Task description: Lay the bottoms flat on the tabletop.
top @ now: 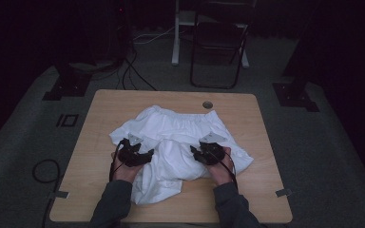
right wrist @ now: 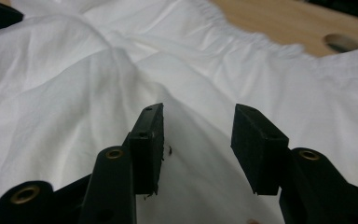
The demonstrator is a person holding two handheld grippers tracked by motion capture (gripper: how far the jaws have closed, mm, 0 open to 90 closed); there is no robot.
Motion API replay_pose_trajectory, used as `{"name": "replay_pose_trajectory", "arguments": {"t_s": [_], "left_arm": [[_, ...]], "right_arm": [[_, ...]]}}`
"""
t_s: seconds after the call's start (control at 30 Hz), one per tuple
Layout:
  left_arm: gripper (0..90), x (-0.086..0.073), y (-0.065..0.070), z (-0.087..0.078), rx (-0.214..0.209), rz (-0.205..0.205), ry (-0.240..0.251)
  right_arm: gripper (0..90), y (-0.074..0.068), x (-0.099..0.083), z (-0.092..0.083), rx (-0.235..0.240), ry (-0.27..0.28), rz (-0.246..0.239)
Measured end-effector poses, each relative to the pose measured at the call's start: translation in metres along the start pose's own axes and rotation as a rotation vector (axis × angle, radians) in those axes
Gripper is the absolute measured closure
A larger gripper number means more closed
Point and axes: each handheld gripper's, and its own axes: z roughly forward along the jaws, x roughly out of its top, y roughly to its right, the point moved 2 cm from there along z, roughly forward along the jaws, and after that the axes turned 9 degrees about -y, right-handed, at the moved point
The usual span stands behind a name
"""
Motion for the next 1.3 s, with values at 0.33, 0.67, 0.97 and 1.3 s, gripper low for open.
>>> {"name": "replay_pose_trajectory", "arguments": {"t_s": [0.33,0.67,0.97,1.3], "left_arm": [[65.1,-0.011,0.009,0.011,0.021,0.022,-0.063],[79.7,-0.013,0.007,0.004,0.018,0.011,-0.05],[80.2,-0.027,-0.003,-0.011,0.011,-0.027,-0.017],[80.4,-0.046,-0.015,-0.027,0.029,-0.061,0.006]], "right_arm": [[59.5,-0.011,-0.01,0.033,-0.007,-0.116,-0.005],[87.3,-0.021,-0.033,0.018,-0.039,-0.159,-0.081],[87.6,-0.01,-0.067,-0.014,-0.063,-0.15,-0.05],[87.8,0.008,-0.103,-0.053,-0.102,-0.162,-0.009]]}}
